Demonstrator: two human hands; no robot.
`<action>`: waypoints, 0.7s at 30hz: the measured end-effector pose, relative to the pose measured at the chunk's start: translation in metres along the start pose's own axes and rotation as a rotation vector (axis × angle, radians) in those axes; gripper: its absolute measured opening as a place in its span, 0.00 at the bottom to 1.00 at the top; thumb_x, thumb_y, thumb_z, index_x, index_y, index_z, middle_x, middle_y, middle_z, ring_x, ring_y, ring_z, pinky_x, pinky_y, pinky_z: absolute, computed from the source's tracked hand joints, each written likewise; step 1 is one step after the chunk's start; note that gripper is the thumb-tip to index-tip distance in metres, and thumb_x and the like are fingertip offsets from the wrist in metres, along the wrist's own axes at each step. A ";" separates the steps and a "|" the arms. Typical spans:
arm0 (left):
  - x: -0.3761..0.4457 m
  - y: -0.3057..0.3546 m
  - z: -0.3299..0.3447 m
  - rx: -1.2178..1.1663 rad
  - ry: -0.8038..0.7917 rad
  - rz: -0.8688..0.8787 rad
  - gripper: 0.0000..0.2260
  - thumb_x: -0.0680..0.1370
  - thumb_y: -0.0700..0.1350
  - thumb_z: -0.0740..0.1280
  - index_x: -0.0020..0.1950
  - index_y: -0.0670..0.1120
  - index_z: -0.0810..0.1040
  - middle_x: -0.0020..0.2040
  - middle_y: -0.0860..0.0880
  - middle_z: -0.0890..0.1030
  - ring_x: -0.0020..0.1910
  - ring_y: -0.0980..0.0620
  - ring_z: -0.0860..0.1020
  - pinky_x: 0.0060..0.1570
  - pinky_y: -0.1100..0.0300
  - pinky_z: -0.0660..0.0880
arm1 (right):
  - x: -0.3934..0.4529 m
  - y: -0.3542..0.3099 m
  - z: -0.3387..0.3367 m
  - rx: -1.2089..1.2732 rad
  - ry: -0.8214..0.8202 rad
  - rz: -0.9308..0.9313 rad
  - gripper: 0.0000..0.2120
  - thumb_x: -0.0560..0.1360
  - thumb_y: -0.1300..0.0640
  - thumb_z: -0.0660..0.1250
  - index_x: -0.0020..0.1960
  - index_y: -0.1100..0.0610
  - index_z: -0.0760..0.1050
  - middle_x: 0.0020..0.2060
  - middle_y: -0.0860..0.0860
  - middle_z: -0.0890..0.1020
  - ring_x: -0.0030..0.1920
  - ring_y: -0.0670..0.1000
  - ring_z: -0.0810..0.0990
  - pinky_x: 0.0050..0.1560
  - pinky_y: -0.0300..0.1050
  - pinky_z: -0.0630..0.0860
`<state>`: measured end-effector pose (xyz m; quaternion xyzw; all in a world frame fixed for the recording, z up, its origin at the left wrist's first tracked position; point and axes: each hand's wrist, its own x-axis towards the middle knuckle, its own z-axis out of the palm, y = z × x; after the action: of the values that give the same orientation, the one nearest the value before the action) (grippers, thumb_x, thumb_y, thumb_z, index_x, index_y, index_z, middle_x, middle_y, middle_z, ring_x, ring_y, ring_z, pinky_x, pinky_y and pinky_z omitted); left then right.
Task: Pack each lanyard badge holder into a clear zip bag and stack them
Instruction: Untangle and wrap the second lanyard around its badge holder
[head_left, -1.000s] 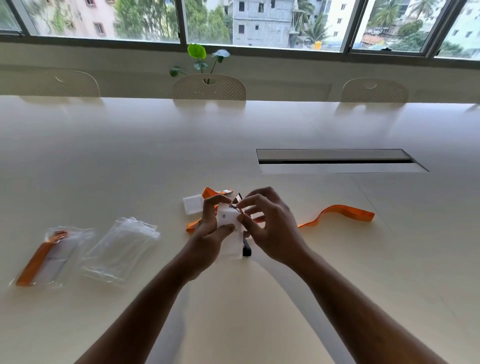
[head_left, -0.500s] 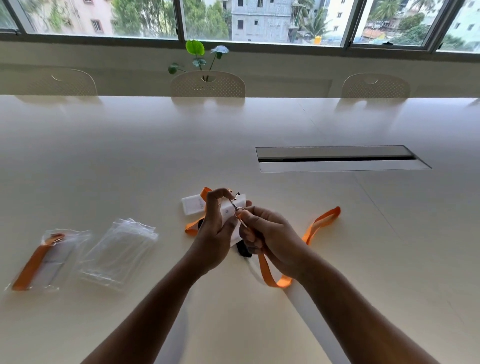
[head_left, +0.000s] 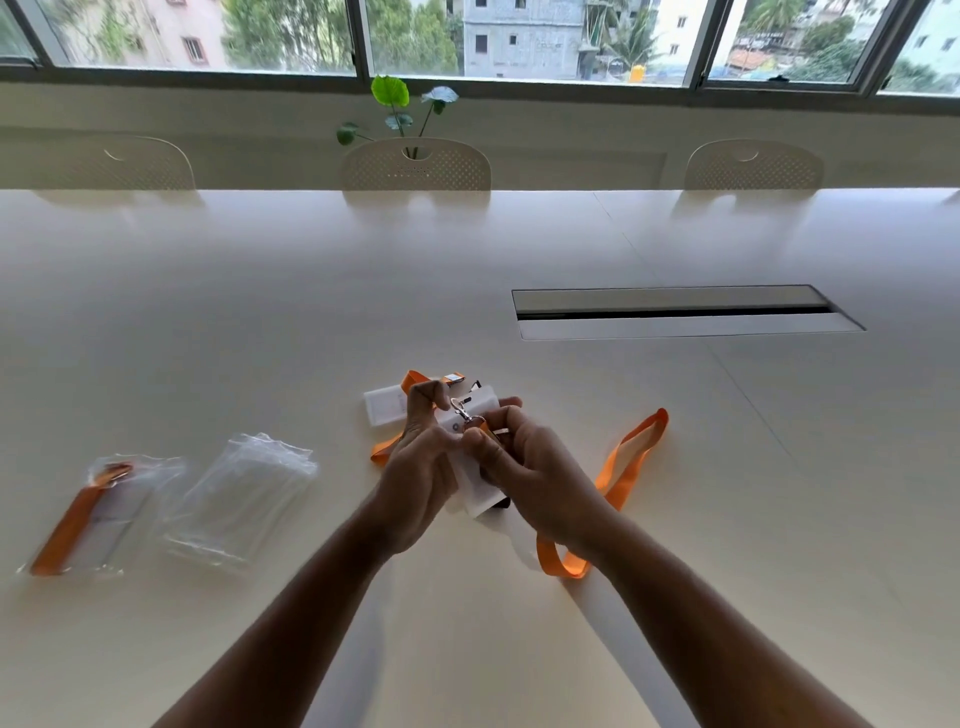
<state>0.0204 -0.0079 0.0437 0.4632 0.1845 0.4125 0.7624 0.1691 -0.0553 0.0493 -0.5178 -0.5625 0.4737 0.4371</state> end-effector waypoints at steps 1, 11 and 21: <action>0.000 -0.001 0.002 -0.034 0.053 0.002 0.16 0.75 0.37 0.58 0.61 0.49 0.63 0.68 0.32 0.75 0.64 0.33 0.75 0.57 0.46 0.77 | -0.001 0.000 0.002 -0.142 0.061 -0.024 0.14 0.82 0.47 0.65 0.61 0.55 0.73 0.48 0.50 0.83 0.48 0.52 0.84 0.50 0.53 0.83; -0.002 0.002 0.014 0.061 0.178 0.039 0.20 0.83 0.54 0.53 0.69 0.43 0.64 0.61 0.38 0.83 0.60 0.32 0.81 0.56 0.47 0.81 | -0.015 0.002 0.018 -0.954 0.114 -0.136 0.20 0.84 0.40 0.51 0.60 0.55 0.69 0.37 0.43 0.75 0.27 0.43 0.72 0.27 0.34 0.63; -0.007 0.007 0.018 -0.013 0.253 0.024 0.22 0.85 0.56 0.51 0.45 0.55 0.82 0.59 0.38 0.83 0.57 0.35 0.83 0.50 0.47 0.82 | -0.024 -0.016 0.015 -0.077 -0.068 0.047 0.19 0.87 0.52 0.54 0.44 0.55 0.77 0.34 0.52 0.80 0.31 0.47 0.73 0.33 0.41 0.71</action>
<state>0.0245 -0.0220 0.0577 0.4048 0.2708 0.4779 0.7310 0.1535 -0.0806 0.0621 -0.5309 -0.5826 0.4793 0.3860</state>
